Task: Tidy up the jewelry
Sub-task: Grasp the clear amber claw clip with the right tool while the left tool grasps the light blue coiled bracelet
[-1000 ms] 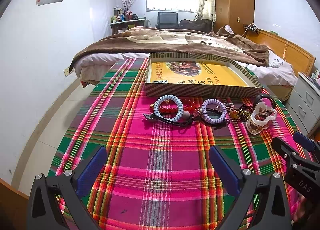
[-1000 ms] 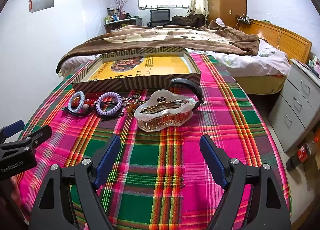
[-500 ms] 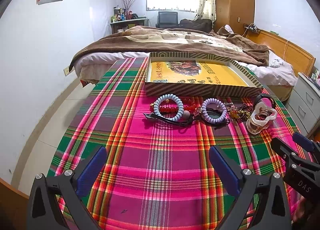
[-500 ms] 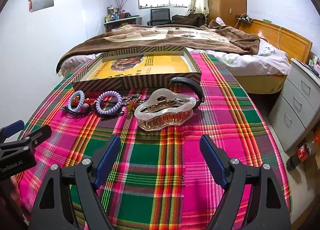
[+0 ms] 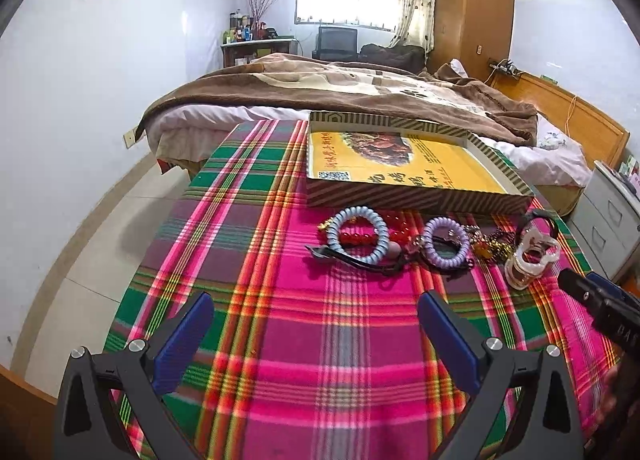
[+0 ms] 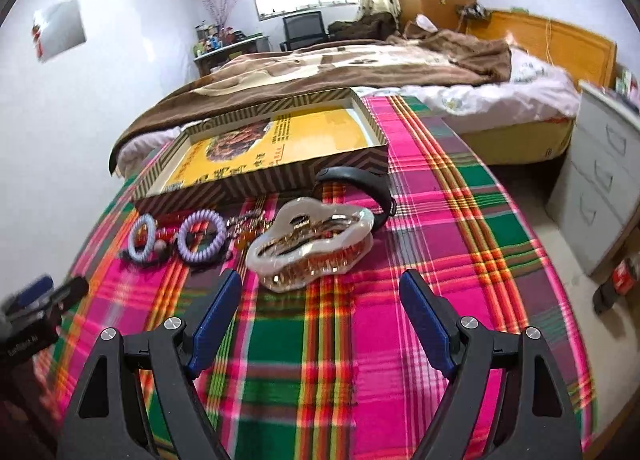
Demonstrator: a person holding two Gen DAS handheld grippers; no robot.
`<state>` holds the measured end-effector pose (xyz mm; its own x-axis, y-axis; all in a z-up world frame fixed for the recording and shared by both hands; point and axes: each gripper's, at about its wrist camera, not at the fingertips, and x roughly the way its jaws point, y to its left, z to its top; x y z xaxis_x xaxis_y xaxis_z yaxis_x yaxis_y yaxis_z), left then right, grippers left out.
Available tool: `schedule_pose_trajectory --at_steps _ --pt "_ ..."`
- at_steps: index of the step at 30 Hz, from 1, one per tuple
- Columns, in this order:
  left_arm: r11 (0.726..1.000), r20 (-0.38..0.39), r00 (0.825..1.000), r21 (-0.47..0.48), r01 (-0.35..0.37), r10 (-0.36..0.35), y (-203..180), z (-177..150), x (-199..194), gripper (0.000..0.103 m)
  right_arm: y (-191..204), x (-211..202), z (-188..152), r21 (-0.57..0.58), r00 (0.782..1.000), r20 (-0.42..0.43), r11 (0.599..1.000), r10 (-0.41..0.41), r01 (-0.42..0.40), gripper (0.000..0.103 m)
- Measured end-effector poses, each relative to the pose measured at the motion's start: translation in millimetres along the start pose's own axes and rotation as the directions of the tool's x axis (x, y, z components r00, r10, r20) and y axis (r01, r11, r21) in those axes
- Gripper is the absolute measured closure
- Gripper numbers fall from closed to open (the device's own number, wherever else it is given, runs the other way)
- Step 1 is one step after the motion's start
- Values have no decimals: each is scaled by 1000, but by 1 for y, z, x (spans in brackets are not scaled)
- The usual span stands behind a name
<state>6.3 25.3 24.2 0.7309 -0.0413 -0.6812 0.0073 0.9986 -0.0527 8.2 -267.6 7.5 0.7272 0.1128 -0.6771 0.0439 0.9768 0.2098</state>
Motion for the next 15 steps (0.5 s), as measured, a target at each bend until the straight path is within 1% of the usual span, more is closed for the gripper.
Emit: schedule_pose_trajectory --at_steps 2,5,6,9,12,14,15 --pt "1000 -8 1000 -6 10 -10 4 4 4 0 -4 6 5 32 1000 -6 999 -2 2 22" --pt "1000 2 1000 4 15 -15 7 10 7 0 -9 18 13 81 999 -36 997 -9 12 22" --pt "1000 0 1000 -2 28 -28 10 12 9 0 -10 23 15 95 999 -43 995 -16 20 22" --pt "1000 -5 1000 -9 25 -25 18 17 16 0 -14 36 21 129 997 -71 991 -37 46 22" --pt "999 -25 999 -20 40 -40 24 21 24 0 -19 44 24 165 995 -90 985 -41 56 23" --pt "999 -41 998 -28 41 -43 27 23 30 0 -21 48 25 180 995 -94 982 -36 53 27" --pt "999 -45 998 -30 41 -42 28 24 33 0 -23 49 25 189 995 -96 981 -34 51 34"
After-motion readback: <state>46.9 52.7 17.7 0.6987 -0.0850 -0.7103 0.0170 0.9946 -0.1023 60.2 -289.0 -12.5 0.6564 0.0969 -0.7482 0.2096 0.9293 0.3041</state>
